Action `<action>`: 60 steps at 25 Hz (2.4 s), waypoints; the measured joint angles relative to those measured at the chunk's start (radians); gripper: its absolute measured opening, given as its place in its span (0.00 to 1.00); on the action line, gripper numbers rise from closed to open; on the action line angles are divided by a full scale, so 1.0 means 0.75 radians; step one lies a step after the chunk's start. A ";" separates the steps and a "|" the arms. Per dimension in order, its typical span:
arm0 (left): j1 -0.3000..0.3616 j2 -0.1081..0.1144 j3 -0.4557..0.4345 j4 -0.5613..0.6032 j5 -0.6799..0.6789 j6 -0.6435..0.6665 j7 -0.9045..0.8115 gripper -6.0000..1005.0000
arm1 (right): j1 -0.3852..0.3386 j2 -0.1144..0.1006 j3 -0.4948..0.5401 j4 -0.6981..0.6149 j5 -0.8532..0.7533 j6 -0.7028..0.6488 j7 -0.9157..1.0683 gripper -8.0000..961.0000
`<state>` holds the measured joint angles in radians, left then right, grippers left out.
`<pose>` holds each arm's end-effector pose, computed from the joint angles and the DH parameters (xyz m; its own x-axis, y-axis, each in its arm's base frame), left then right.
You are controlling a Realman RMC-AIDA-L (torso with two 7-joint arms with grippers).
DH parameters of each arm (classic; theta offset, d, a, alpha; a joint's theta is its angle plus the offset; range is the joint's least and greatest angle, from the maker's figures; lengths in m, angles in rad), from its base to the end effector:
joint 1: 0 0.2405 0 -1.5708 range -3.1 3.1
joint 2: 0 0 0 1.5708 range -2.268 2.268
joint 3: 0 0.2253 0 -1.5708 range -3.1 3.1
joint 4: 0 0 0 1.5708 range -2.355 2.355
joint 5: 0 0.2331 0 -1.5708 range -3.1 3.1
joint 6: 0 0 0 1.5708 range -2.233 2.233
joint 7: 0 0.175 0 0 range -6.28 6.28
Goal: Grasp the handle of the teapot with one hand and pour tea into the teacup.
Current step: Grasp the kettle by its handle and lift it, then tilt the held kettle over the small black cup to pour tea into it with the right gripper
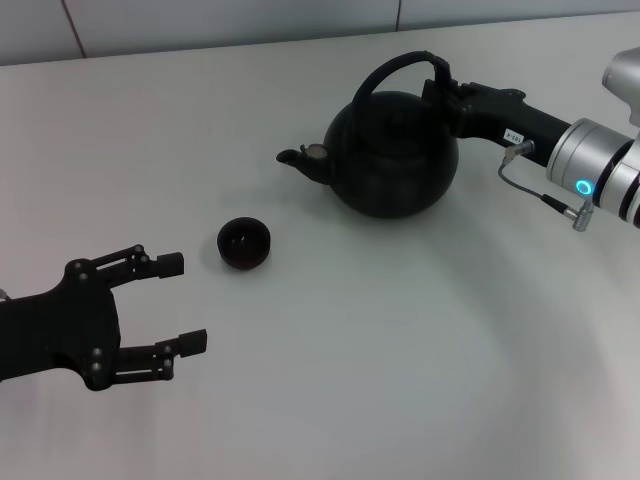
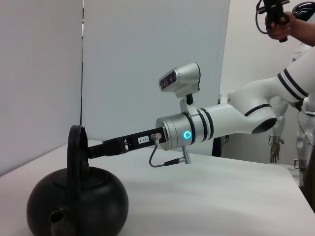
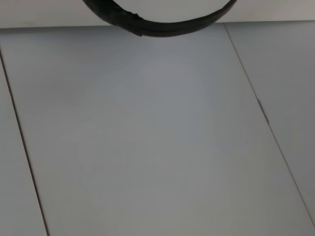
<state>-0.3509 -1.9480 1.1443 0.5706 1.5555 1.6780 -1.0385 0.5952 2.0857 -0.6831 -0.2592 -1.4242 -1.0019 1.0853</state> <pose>-0.2534 0.2838 -0.0103 0.8225 0.1072 0.5585 0.1996 -0.9740 -0.1069 0.2815 0.4071 -0.0330 0.5544 -0.3315 -0.7634 -0.7987 -0.4699 -0.3759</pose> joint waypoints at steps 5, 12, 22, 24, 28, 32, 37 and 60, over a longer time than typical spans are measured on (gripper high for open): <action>-0.001 0.000 0.000 0.000 0.000 -0.001 0.000 0.85 | -0.004 0.001 0.000 -0.002 0.027 -0.012 -0.002 0.18; 0.003 -0.001 0.000 0.007 0.000 -0.002 0.000 0.85 | -0.013 -0.003 -0.009 -0.021 0.073 -0.063 -0.004 0.18; 0.012 -0.004 0.000 0.012 0.000 -0.002 0.000 0.85 | 0.006 -0.002 -0.012 -0.030 0.064 -0.121 -0.073 0.18; 0.012 -0.004 0.000 0.013 0.000 -0.002 -0.003 0.85 | 0.010 -0.006 -0.039 -0.042 0.062 -0.137 -0.073 0.18; 0.010 -0.002 0.000 0.019 0.000 -0.002 -0.013 0.85 | -0.005 -0.008 -0.163 -0.134 0.061 -0.142 -0.060 0.18; 0.012 -0.005 0.000 0.035 0.000 -0.001 -0.014 0.85 | -0.003 -0.010 -0.250 -0.175 0.060 -0.132 -0.056 0.18; 0.016 -0.005 0.000 0.035 0.000 0.000 -0.014 0.85 | 0.008 -0.010 -0.345 -0.227 0.060 -0.068 -0.056 0.18; 0.022 -0.008 0.000 0.035 0.000 -0.022 -0.014 0.85 | 0.061 -0.008 -0.454 -0.350 -0.015 0.000 -0.055 0.18</action>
<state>-0.3343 -1.9543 1.1444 0.5967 1.5554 1.6612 -1.0492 0.6406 2.0801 -1.0233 -0.5214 -1.4357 -1.0020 1.0442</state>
